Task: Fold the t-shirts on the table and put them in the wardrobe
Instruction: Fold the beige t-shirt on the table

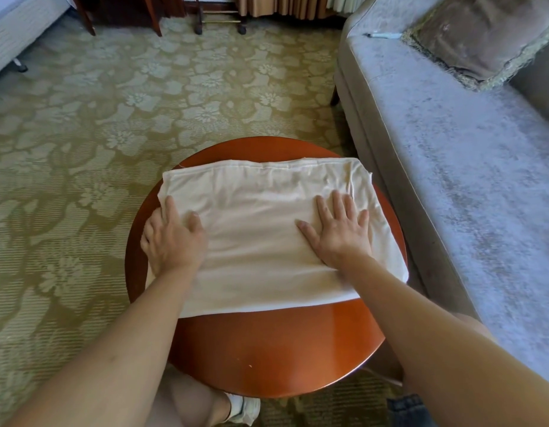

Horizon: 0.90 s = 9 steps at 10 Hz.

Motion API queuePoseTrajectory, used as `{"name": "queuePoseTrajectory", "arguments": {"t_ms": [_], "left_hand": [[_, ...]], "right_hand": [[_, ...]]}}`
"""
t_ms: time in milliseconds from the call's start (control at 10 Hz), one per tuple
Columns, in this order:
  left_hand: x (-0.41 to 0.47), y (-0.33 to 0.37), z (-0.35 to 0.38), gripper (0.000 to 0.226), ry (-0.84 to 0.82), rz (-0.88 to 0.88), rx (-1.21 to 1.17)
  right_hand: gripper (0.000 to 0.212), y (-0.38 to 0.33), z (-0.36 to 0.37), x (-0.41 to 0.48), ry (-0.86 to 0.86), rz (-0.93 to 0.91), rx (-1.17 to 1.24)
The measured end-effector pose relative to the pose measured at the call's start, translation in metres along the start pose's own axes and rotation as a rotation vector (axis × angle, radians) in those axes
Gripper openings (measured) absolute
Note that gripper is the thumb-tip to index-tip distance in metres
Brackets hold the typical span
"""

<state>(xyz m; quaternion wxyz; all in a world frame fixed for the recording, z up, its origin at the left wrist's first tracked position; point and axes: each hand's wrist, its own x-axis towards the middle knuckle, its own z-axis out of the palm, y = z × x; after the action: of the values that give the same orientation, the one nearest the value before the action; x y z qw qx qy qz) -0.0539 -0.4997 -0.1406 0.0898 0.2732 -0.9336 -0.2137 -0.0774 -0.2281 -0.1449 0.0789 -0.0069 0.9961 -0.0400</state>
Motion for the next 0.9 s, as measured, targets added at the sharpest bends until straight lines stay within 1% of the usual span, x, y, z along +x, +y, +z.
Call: {"name": "queuePoseTrajectory", "arguments": {"t_ms": [100, 300, 400, 500, 600, 700, 800, 900], "left_hand": [[-0.002, 0.002, -0.005, 0.053, 0.045, -0.011, -0.150], [-0.002, 0.003, -0.010, 0.068, 0.046, -0.129, -0.261], [-0.003, 0.004, -0.010, 0.072, 0.040, -0.155, -0.295], [-0.003, 0.005, -0.014, 0.073, 0.025, -0.152, -0.261], [0.000, 0.001, -0.018, 0.072, -0.023, -0.103, -0.214], [0.006, -0.002, -0.028, 0.076, -0.145, -0.061, -0.154], [0.017, -0.005, -0.040, 0.087, -0.297, -0.053, -0.153], [0.035, -0.015, -0.043, 0.091, -0.380, -0.054, -0.195]], "right_hand": [[0.083, 0.001, 0.000, 0.000, 0.003, -0.002, -0.007], [0.083, 0.001, 0.001, 0.000, 0.007, -0.002, -0.013], [0.083, 0.001, 0.001, 0.000, 0.008, -0.003, -0.020], [0.083, 0.002, 0.002, 0.000, 0.011, -0.004, -0.025], [0.083, 0.001, 0.003, 0.000, 0.013, -0.003, -0.033], [0.084, 0.001, 0.003, 0.001, 0.002, 0.003, -0.033], [0.084, 0.001, 0.002, 0.001, -0.016, 0.010, -0.034], [0.083, -0.001, 0.000, 0.002, -0.033, 0.017, -0.049]]}}
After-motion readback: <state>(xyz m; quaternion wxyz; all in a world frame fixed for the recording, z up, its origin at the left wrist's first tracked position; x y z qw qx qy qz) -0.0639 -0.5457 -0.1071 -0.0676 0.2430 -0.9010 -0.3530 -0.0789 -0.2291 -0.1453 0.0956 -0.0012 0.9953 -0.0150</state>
